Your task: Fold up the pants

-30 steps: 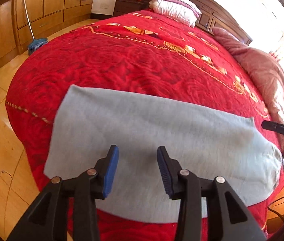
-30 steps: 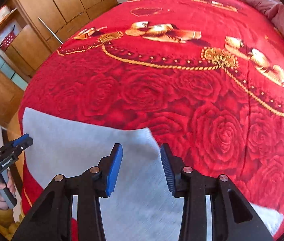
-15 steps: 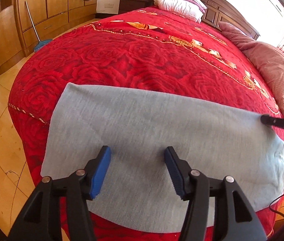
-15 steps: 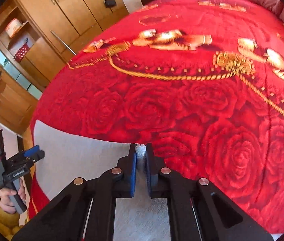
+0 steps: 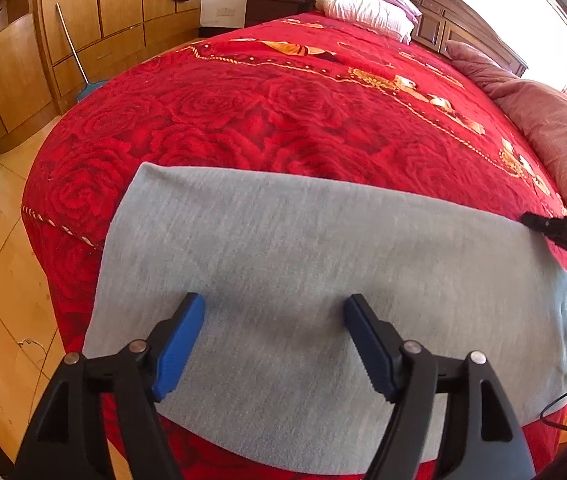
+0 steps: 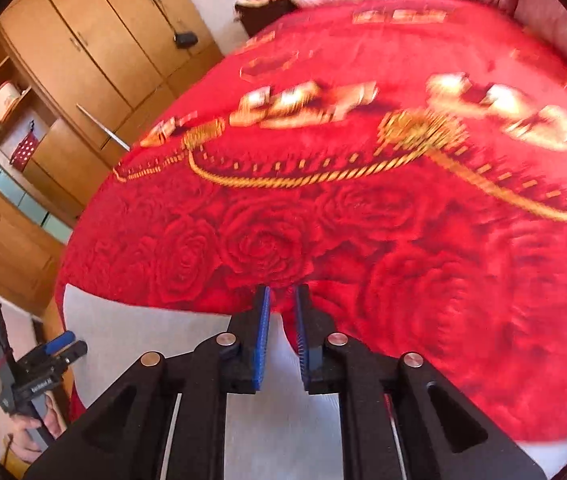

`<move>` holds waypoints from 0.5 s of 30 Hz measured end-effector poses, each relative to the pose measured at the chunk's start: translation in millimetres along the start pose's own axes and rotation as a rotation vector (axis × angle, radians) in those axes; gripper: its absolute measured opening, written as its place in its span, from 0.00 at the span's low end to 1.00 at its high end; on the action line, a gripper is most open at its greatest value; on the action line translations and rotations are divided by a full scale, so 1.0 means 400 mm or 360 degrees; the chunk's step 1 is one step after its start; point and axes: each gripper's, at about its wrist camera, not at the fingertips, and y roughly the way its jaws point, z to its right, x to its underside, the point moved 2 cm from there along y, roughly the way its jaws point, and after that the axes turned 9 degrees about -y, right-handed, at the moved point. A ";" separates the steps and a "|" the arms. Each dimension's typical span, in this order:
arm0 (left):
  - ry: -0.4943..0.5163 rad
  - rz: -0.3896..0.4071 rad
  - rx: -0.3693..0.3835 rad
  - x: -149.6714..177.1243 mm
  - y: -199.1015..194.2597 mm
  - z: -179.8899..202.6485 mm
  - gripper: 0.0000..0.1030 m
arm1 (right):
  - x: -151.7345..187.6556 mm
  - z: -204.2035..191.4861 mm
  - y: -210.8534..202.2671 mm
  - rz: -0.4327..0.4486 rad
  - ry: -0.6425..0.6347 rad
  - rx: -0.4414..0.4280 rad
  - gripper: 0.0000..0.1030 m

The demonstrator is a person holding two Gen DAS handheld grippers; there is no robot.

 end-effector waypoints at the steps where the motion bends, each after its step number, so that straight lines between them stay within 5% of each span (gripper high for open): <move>1: 0.0007 -0.0001 -0.0005 -0.001 -0.004 0.002 0.74 | 0.006 -0.003 -0.028 0.0023 -0.0010 0.0020 0.20; 4: 0.0008 0.0032 0.0017 -0.004 -0.036 0.007 0.73 | 0.051 -0.002 -0.114 0.0070 -0.0011 0.0074 0.27; 9: 0.0106 0.0143 0.0100 -0.015 -0.094 0.053 0.74 | 0.168 0.014 -0.151 -0.0068 0.0030 0.0131 0.28; 15: 0.0211 0.0039 0.0111 -0.002 -0.044 0.113 0.74 | 0.249 0.067 -0.114 -0.0177 0.0040 0.0300 0.28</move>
